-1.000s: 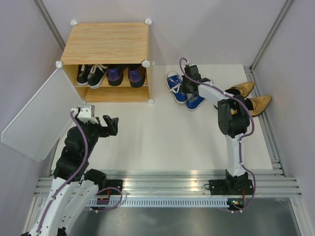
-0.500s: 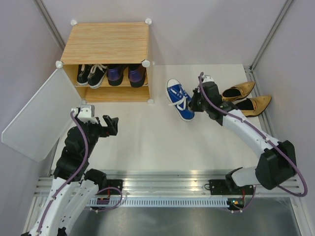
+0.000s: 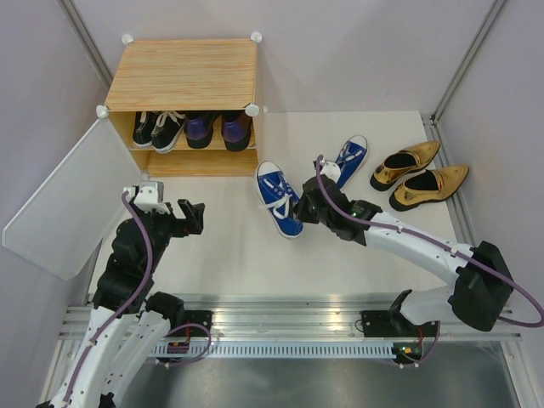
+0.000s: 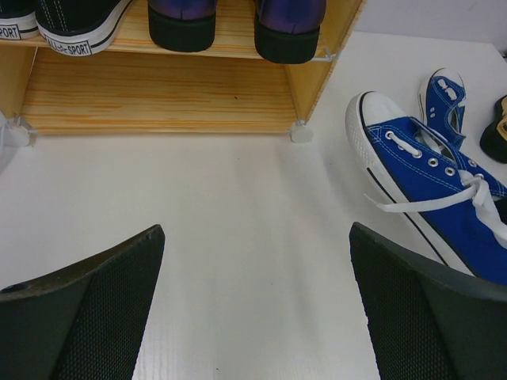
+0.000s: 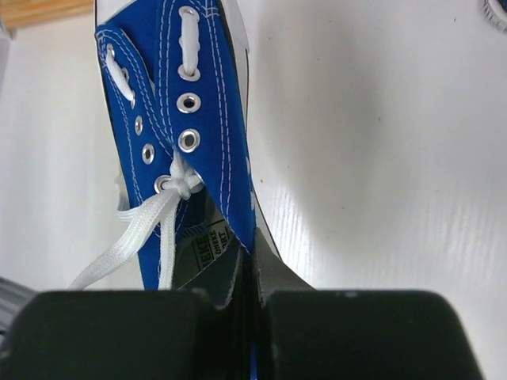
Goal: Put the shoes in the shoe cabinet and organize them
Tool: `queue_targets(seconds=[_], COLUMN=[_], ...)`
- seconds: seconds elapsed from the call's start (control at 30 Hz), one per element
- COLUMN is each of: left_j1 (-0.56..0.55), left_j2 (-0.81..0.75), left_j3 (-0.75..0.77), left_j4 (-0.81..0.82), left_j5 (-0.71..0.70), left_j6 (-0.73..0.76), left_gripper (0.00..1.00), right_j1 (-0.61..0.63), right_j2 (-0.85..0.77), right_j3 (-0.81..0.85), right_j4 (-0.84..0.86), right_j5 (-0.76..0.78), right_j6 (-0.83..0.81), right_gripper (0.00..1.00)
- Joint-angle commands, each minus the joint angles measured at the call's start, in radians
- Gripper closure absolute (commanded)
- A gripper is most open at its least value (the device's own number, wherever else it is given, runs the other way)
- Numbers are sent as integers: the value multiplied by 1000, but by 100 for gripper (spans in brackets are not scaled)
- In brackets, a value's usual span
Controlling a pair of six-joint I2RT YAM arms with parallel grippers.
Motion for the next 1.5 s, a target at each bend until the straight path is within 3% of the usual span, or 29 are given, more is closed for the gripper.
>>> queue_targets(seconds=[0.0,0.13,0.2,0.23,0.27,0.33,0.37,0.43,0.5,0.7,0.77,0.93,1.2,1.47], left_j1=[-2,-2,-2,-2,-2,-2,-2,-4,-2,-2,-2,-4,-2,-4], left_j2=[13,20,24,25,27,30,31,34,40,63,77,100,94,100], left_j3=[-4,-5,-7,-7,-7,-7,-7,-5,-4,2,11,28,12,12], left_j4=[32,32,34,32,32,32,32,30,29,23,20,18,24,26], left_j5=[9,14,18,18,18,18,17,18,35,112,136,164,159,155], left_j6=[14,14,14,14,14,14,14,14,17,30,30,30,37,41], left_gripper=[0,0,1,0,0,0,1,0,0,0,0,0,0,0], right_j1=[60,91,91,91,91,93,93,93,91,38,-5,-56,-53,83], right_j2=[-31,18,67,81,104,125,139,135,92,-146,-247,-385,-298,25], right_j3=[-62,-70,-48,-28,-22,13,28,47,33,-124,-177,-385,-582,-493], right_j4=[192,222,185,161,161,162,139,95,87,70,67,84,323,516], right_j5=[243,307,333,338,330,303,290,286,293,303,274,205,22,-56], right_j6=[245,398,444,475,480,462,449,445,419,174,100,40,43,61], right_gripper=[99,94,82,76,59,43,25,15,11,10,14,44,58,61])
